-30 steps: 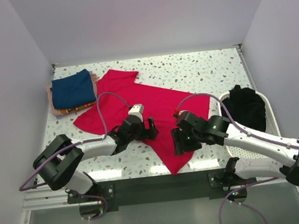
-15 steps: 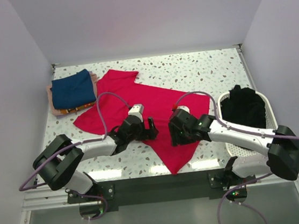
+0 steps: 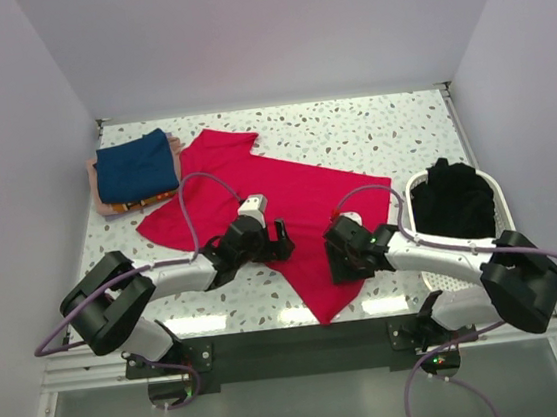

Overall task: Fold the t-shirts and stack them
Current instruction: Fold the tshirt

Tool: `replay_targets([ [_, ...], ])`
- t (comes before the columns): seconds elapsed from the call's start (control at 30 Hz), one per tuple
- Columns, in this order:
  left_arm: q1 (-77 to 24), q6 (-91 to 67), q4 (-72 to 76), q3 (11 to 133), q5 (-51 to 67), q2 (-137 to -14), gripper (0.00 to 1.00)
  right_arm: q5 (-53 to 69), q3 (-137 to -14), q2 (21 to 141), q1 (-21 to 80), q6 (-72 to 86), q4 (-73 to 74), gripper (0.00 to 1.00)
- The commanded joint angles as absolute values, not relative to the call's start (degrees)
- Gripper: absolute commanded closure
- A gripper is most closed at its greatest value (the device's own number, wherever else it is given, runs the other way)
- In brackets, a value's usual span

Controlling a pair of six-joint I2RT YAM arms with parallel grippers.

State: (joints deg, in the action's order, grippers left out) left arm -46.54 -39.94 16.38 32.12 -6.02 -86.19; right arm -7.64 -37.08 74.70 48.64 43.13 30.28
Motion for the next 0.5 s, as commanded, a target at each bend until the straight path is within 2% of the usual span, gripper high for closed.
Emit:
replay_targets([
  [0.0, -46.6, -41.2, 10.0, 29.2, -5.6, -87.4, 0.03, -7.0, -35.2, 72.9, 48.0, 44.6, 30.5, 0.43],
  [0.47, -46.7, -40.3, 11.3, 29.0, -4.8, -88.1, 0.03, -11.3, -35.6, 61.4, 46.8, 48.5, 51.1, 0.42],
])
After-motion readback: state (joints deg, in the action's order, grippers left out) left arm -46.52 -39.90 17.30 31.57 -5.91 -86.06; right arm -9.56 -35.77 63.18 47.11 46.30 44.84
